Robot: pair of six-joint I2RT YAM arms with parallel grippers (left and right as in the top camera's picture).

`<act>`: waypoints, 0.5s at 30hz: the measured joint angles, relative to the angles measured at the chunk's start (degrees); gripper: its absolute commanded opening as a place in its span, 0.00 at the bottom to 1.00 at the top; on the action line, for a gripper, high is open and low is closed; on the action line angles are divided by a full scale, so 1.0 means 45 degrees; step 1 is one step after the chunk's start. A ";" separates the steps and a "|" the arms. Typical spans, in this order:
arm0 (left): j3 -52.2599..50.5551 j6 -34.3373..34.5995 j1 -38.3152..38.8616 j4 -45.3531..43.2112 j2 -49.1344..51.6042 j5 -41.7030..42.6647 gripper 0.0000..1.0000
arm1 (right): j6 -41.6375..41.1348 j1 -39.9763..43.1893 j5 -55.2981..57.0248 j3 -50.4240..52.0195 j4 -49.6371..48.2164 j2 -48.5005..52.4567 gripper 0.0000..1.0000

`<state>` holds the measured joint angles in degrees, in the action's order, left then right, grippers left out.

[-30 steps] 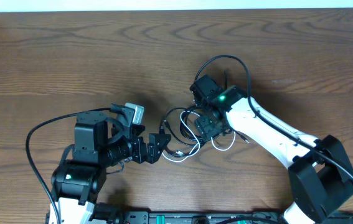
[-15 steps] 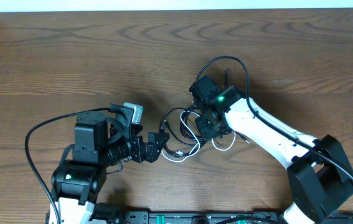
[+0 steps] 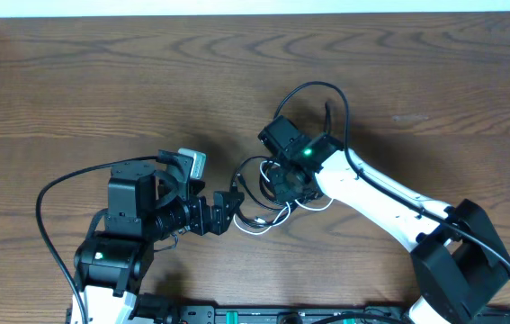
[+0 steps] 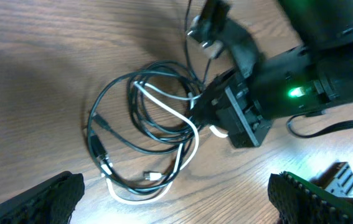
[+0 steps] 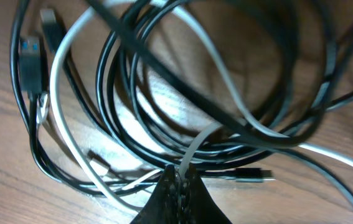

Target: Untangle cables

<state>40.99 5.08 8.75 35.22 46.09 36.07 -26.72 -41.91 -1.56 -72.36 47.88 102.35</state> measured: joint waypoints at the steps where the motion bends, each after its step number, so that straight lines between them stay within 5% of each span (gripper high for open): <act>1: 0.0000 0.0005 0.0000 0.0053 0.0000 -0.0107 1.00 | -0.0010 0.0053 0.0117 -0.0083 0.0049 -0.0087 0.01; 15: 0.0000 0.0005 0.0000 0.0243 0.0000 -0.1010 1.00 | 0.1826 0.1443 0.3424 -0.6800 -0.0219 -0.6465 0.02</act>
<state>40.99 5.10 8.75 36.32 46.09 31.53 -18.50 -35.42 13.85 -102.96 46.89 73.25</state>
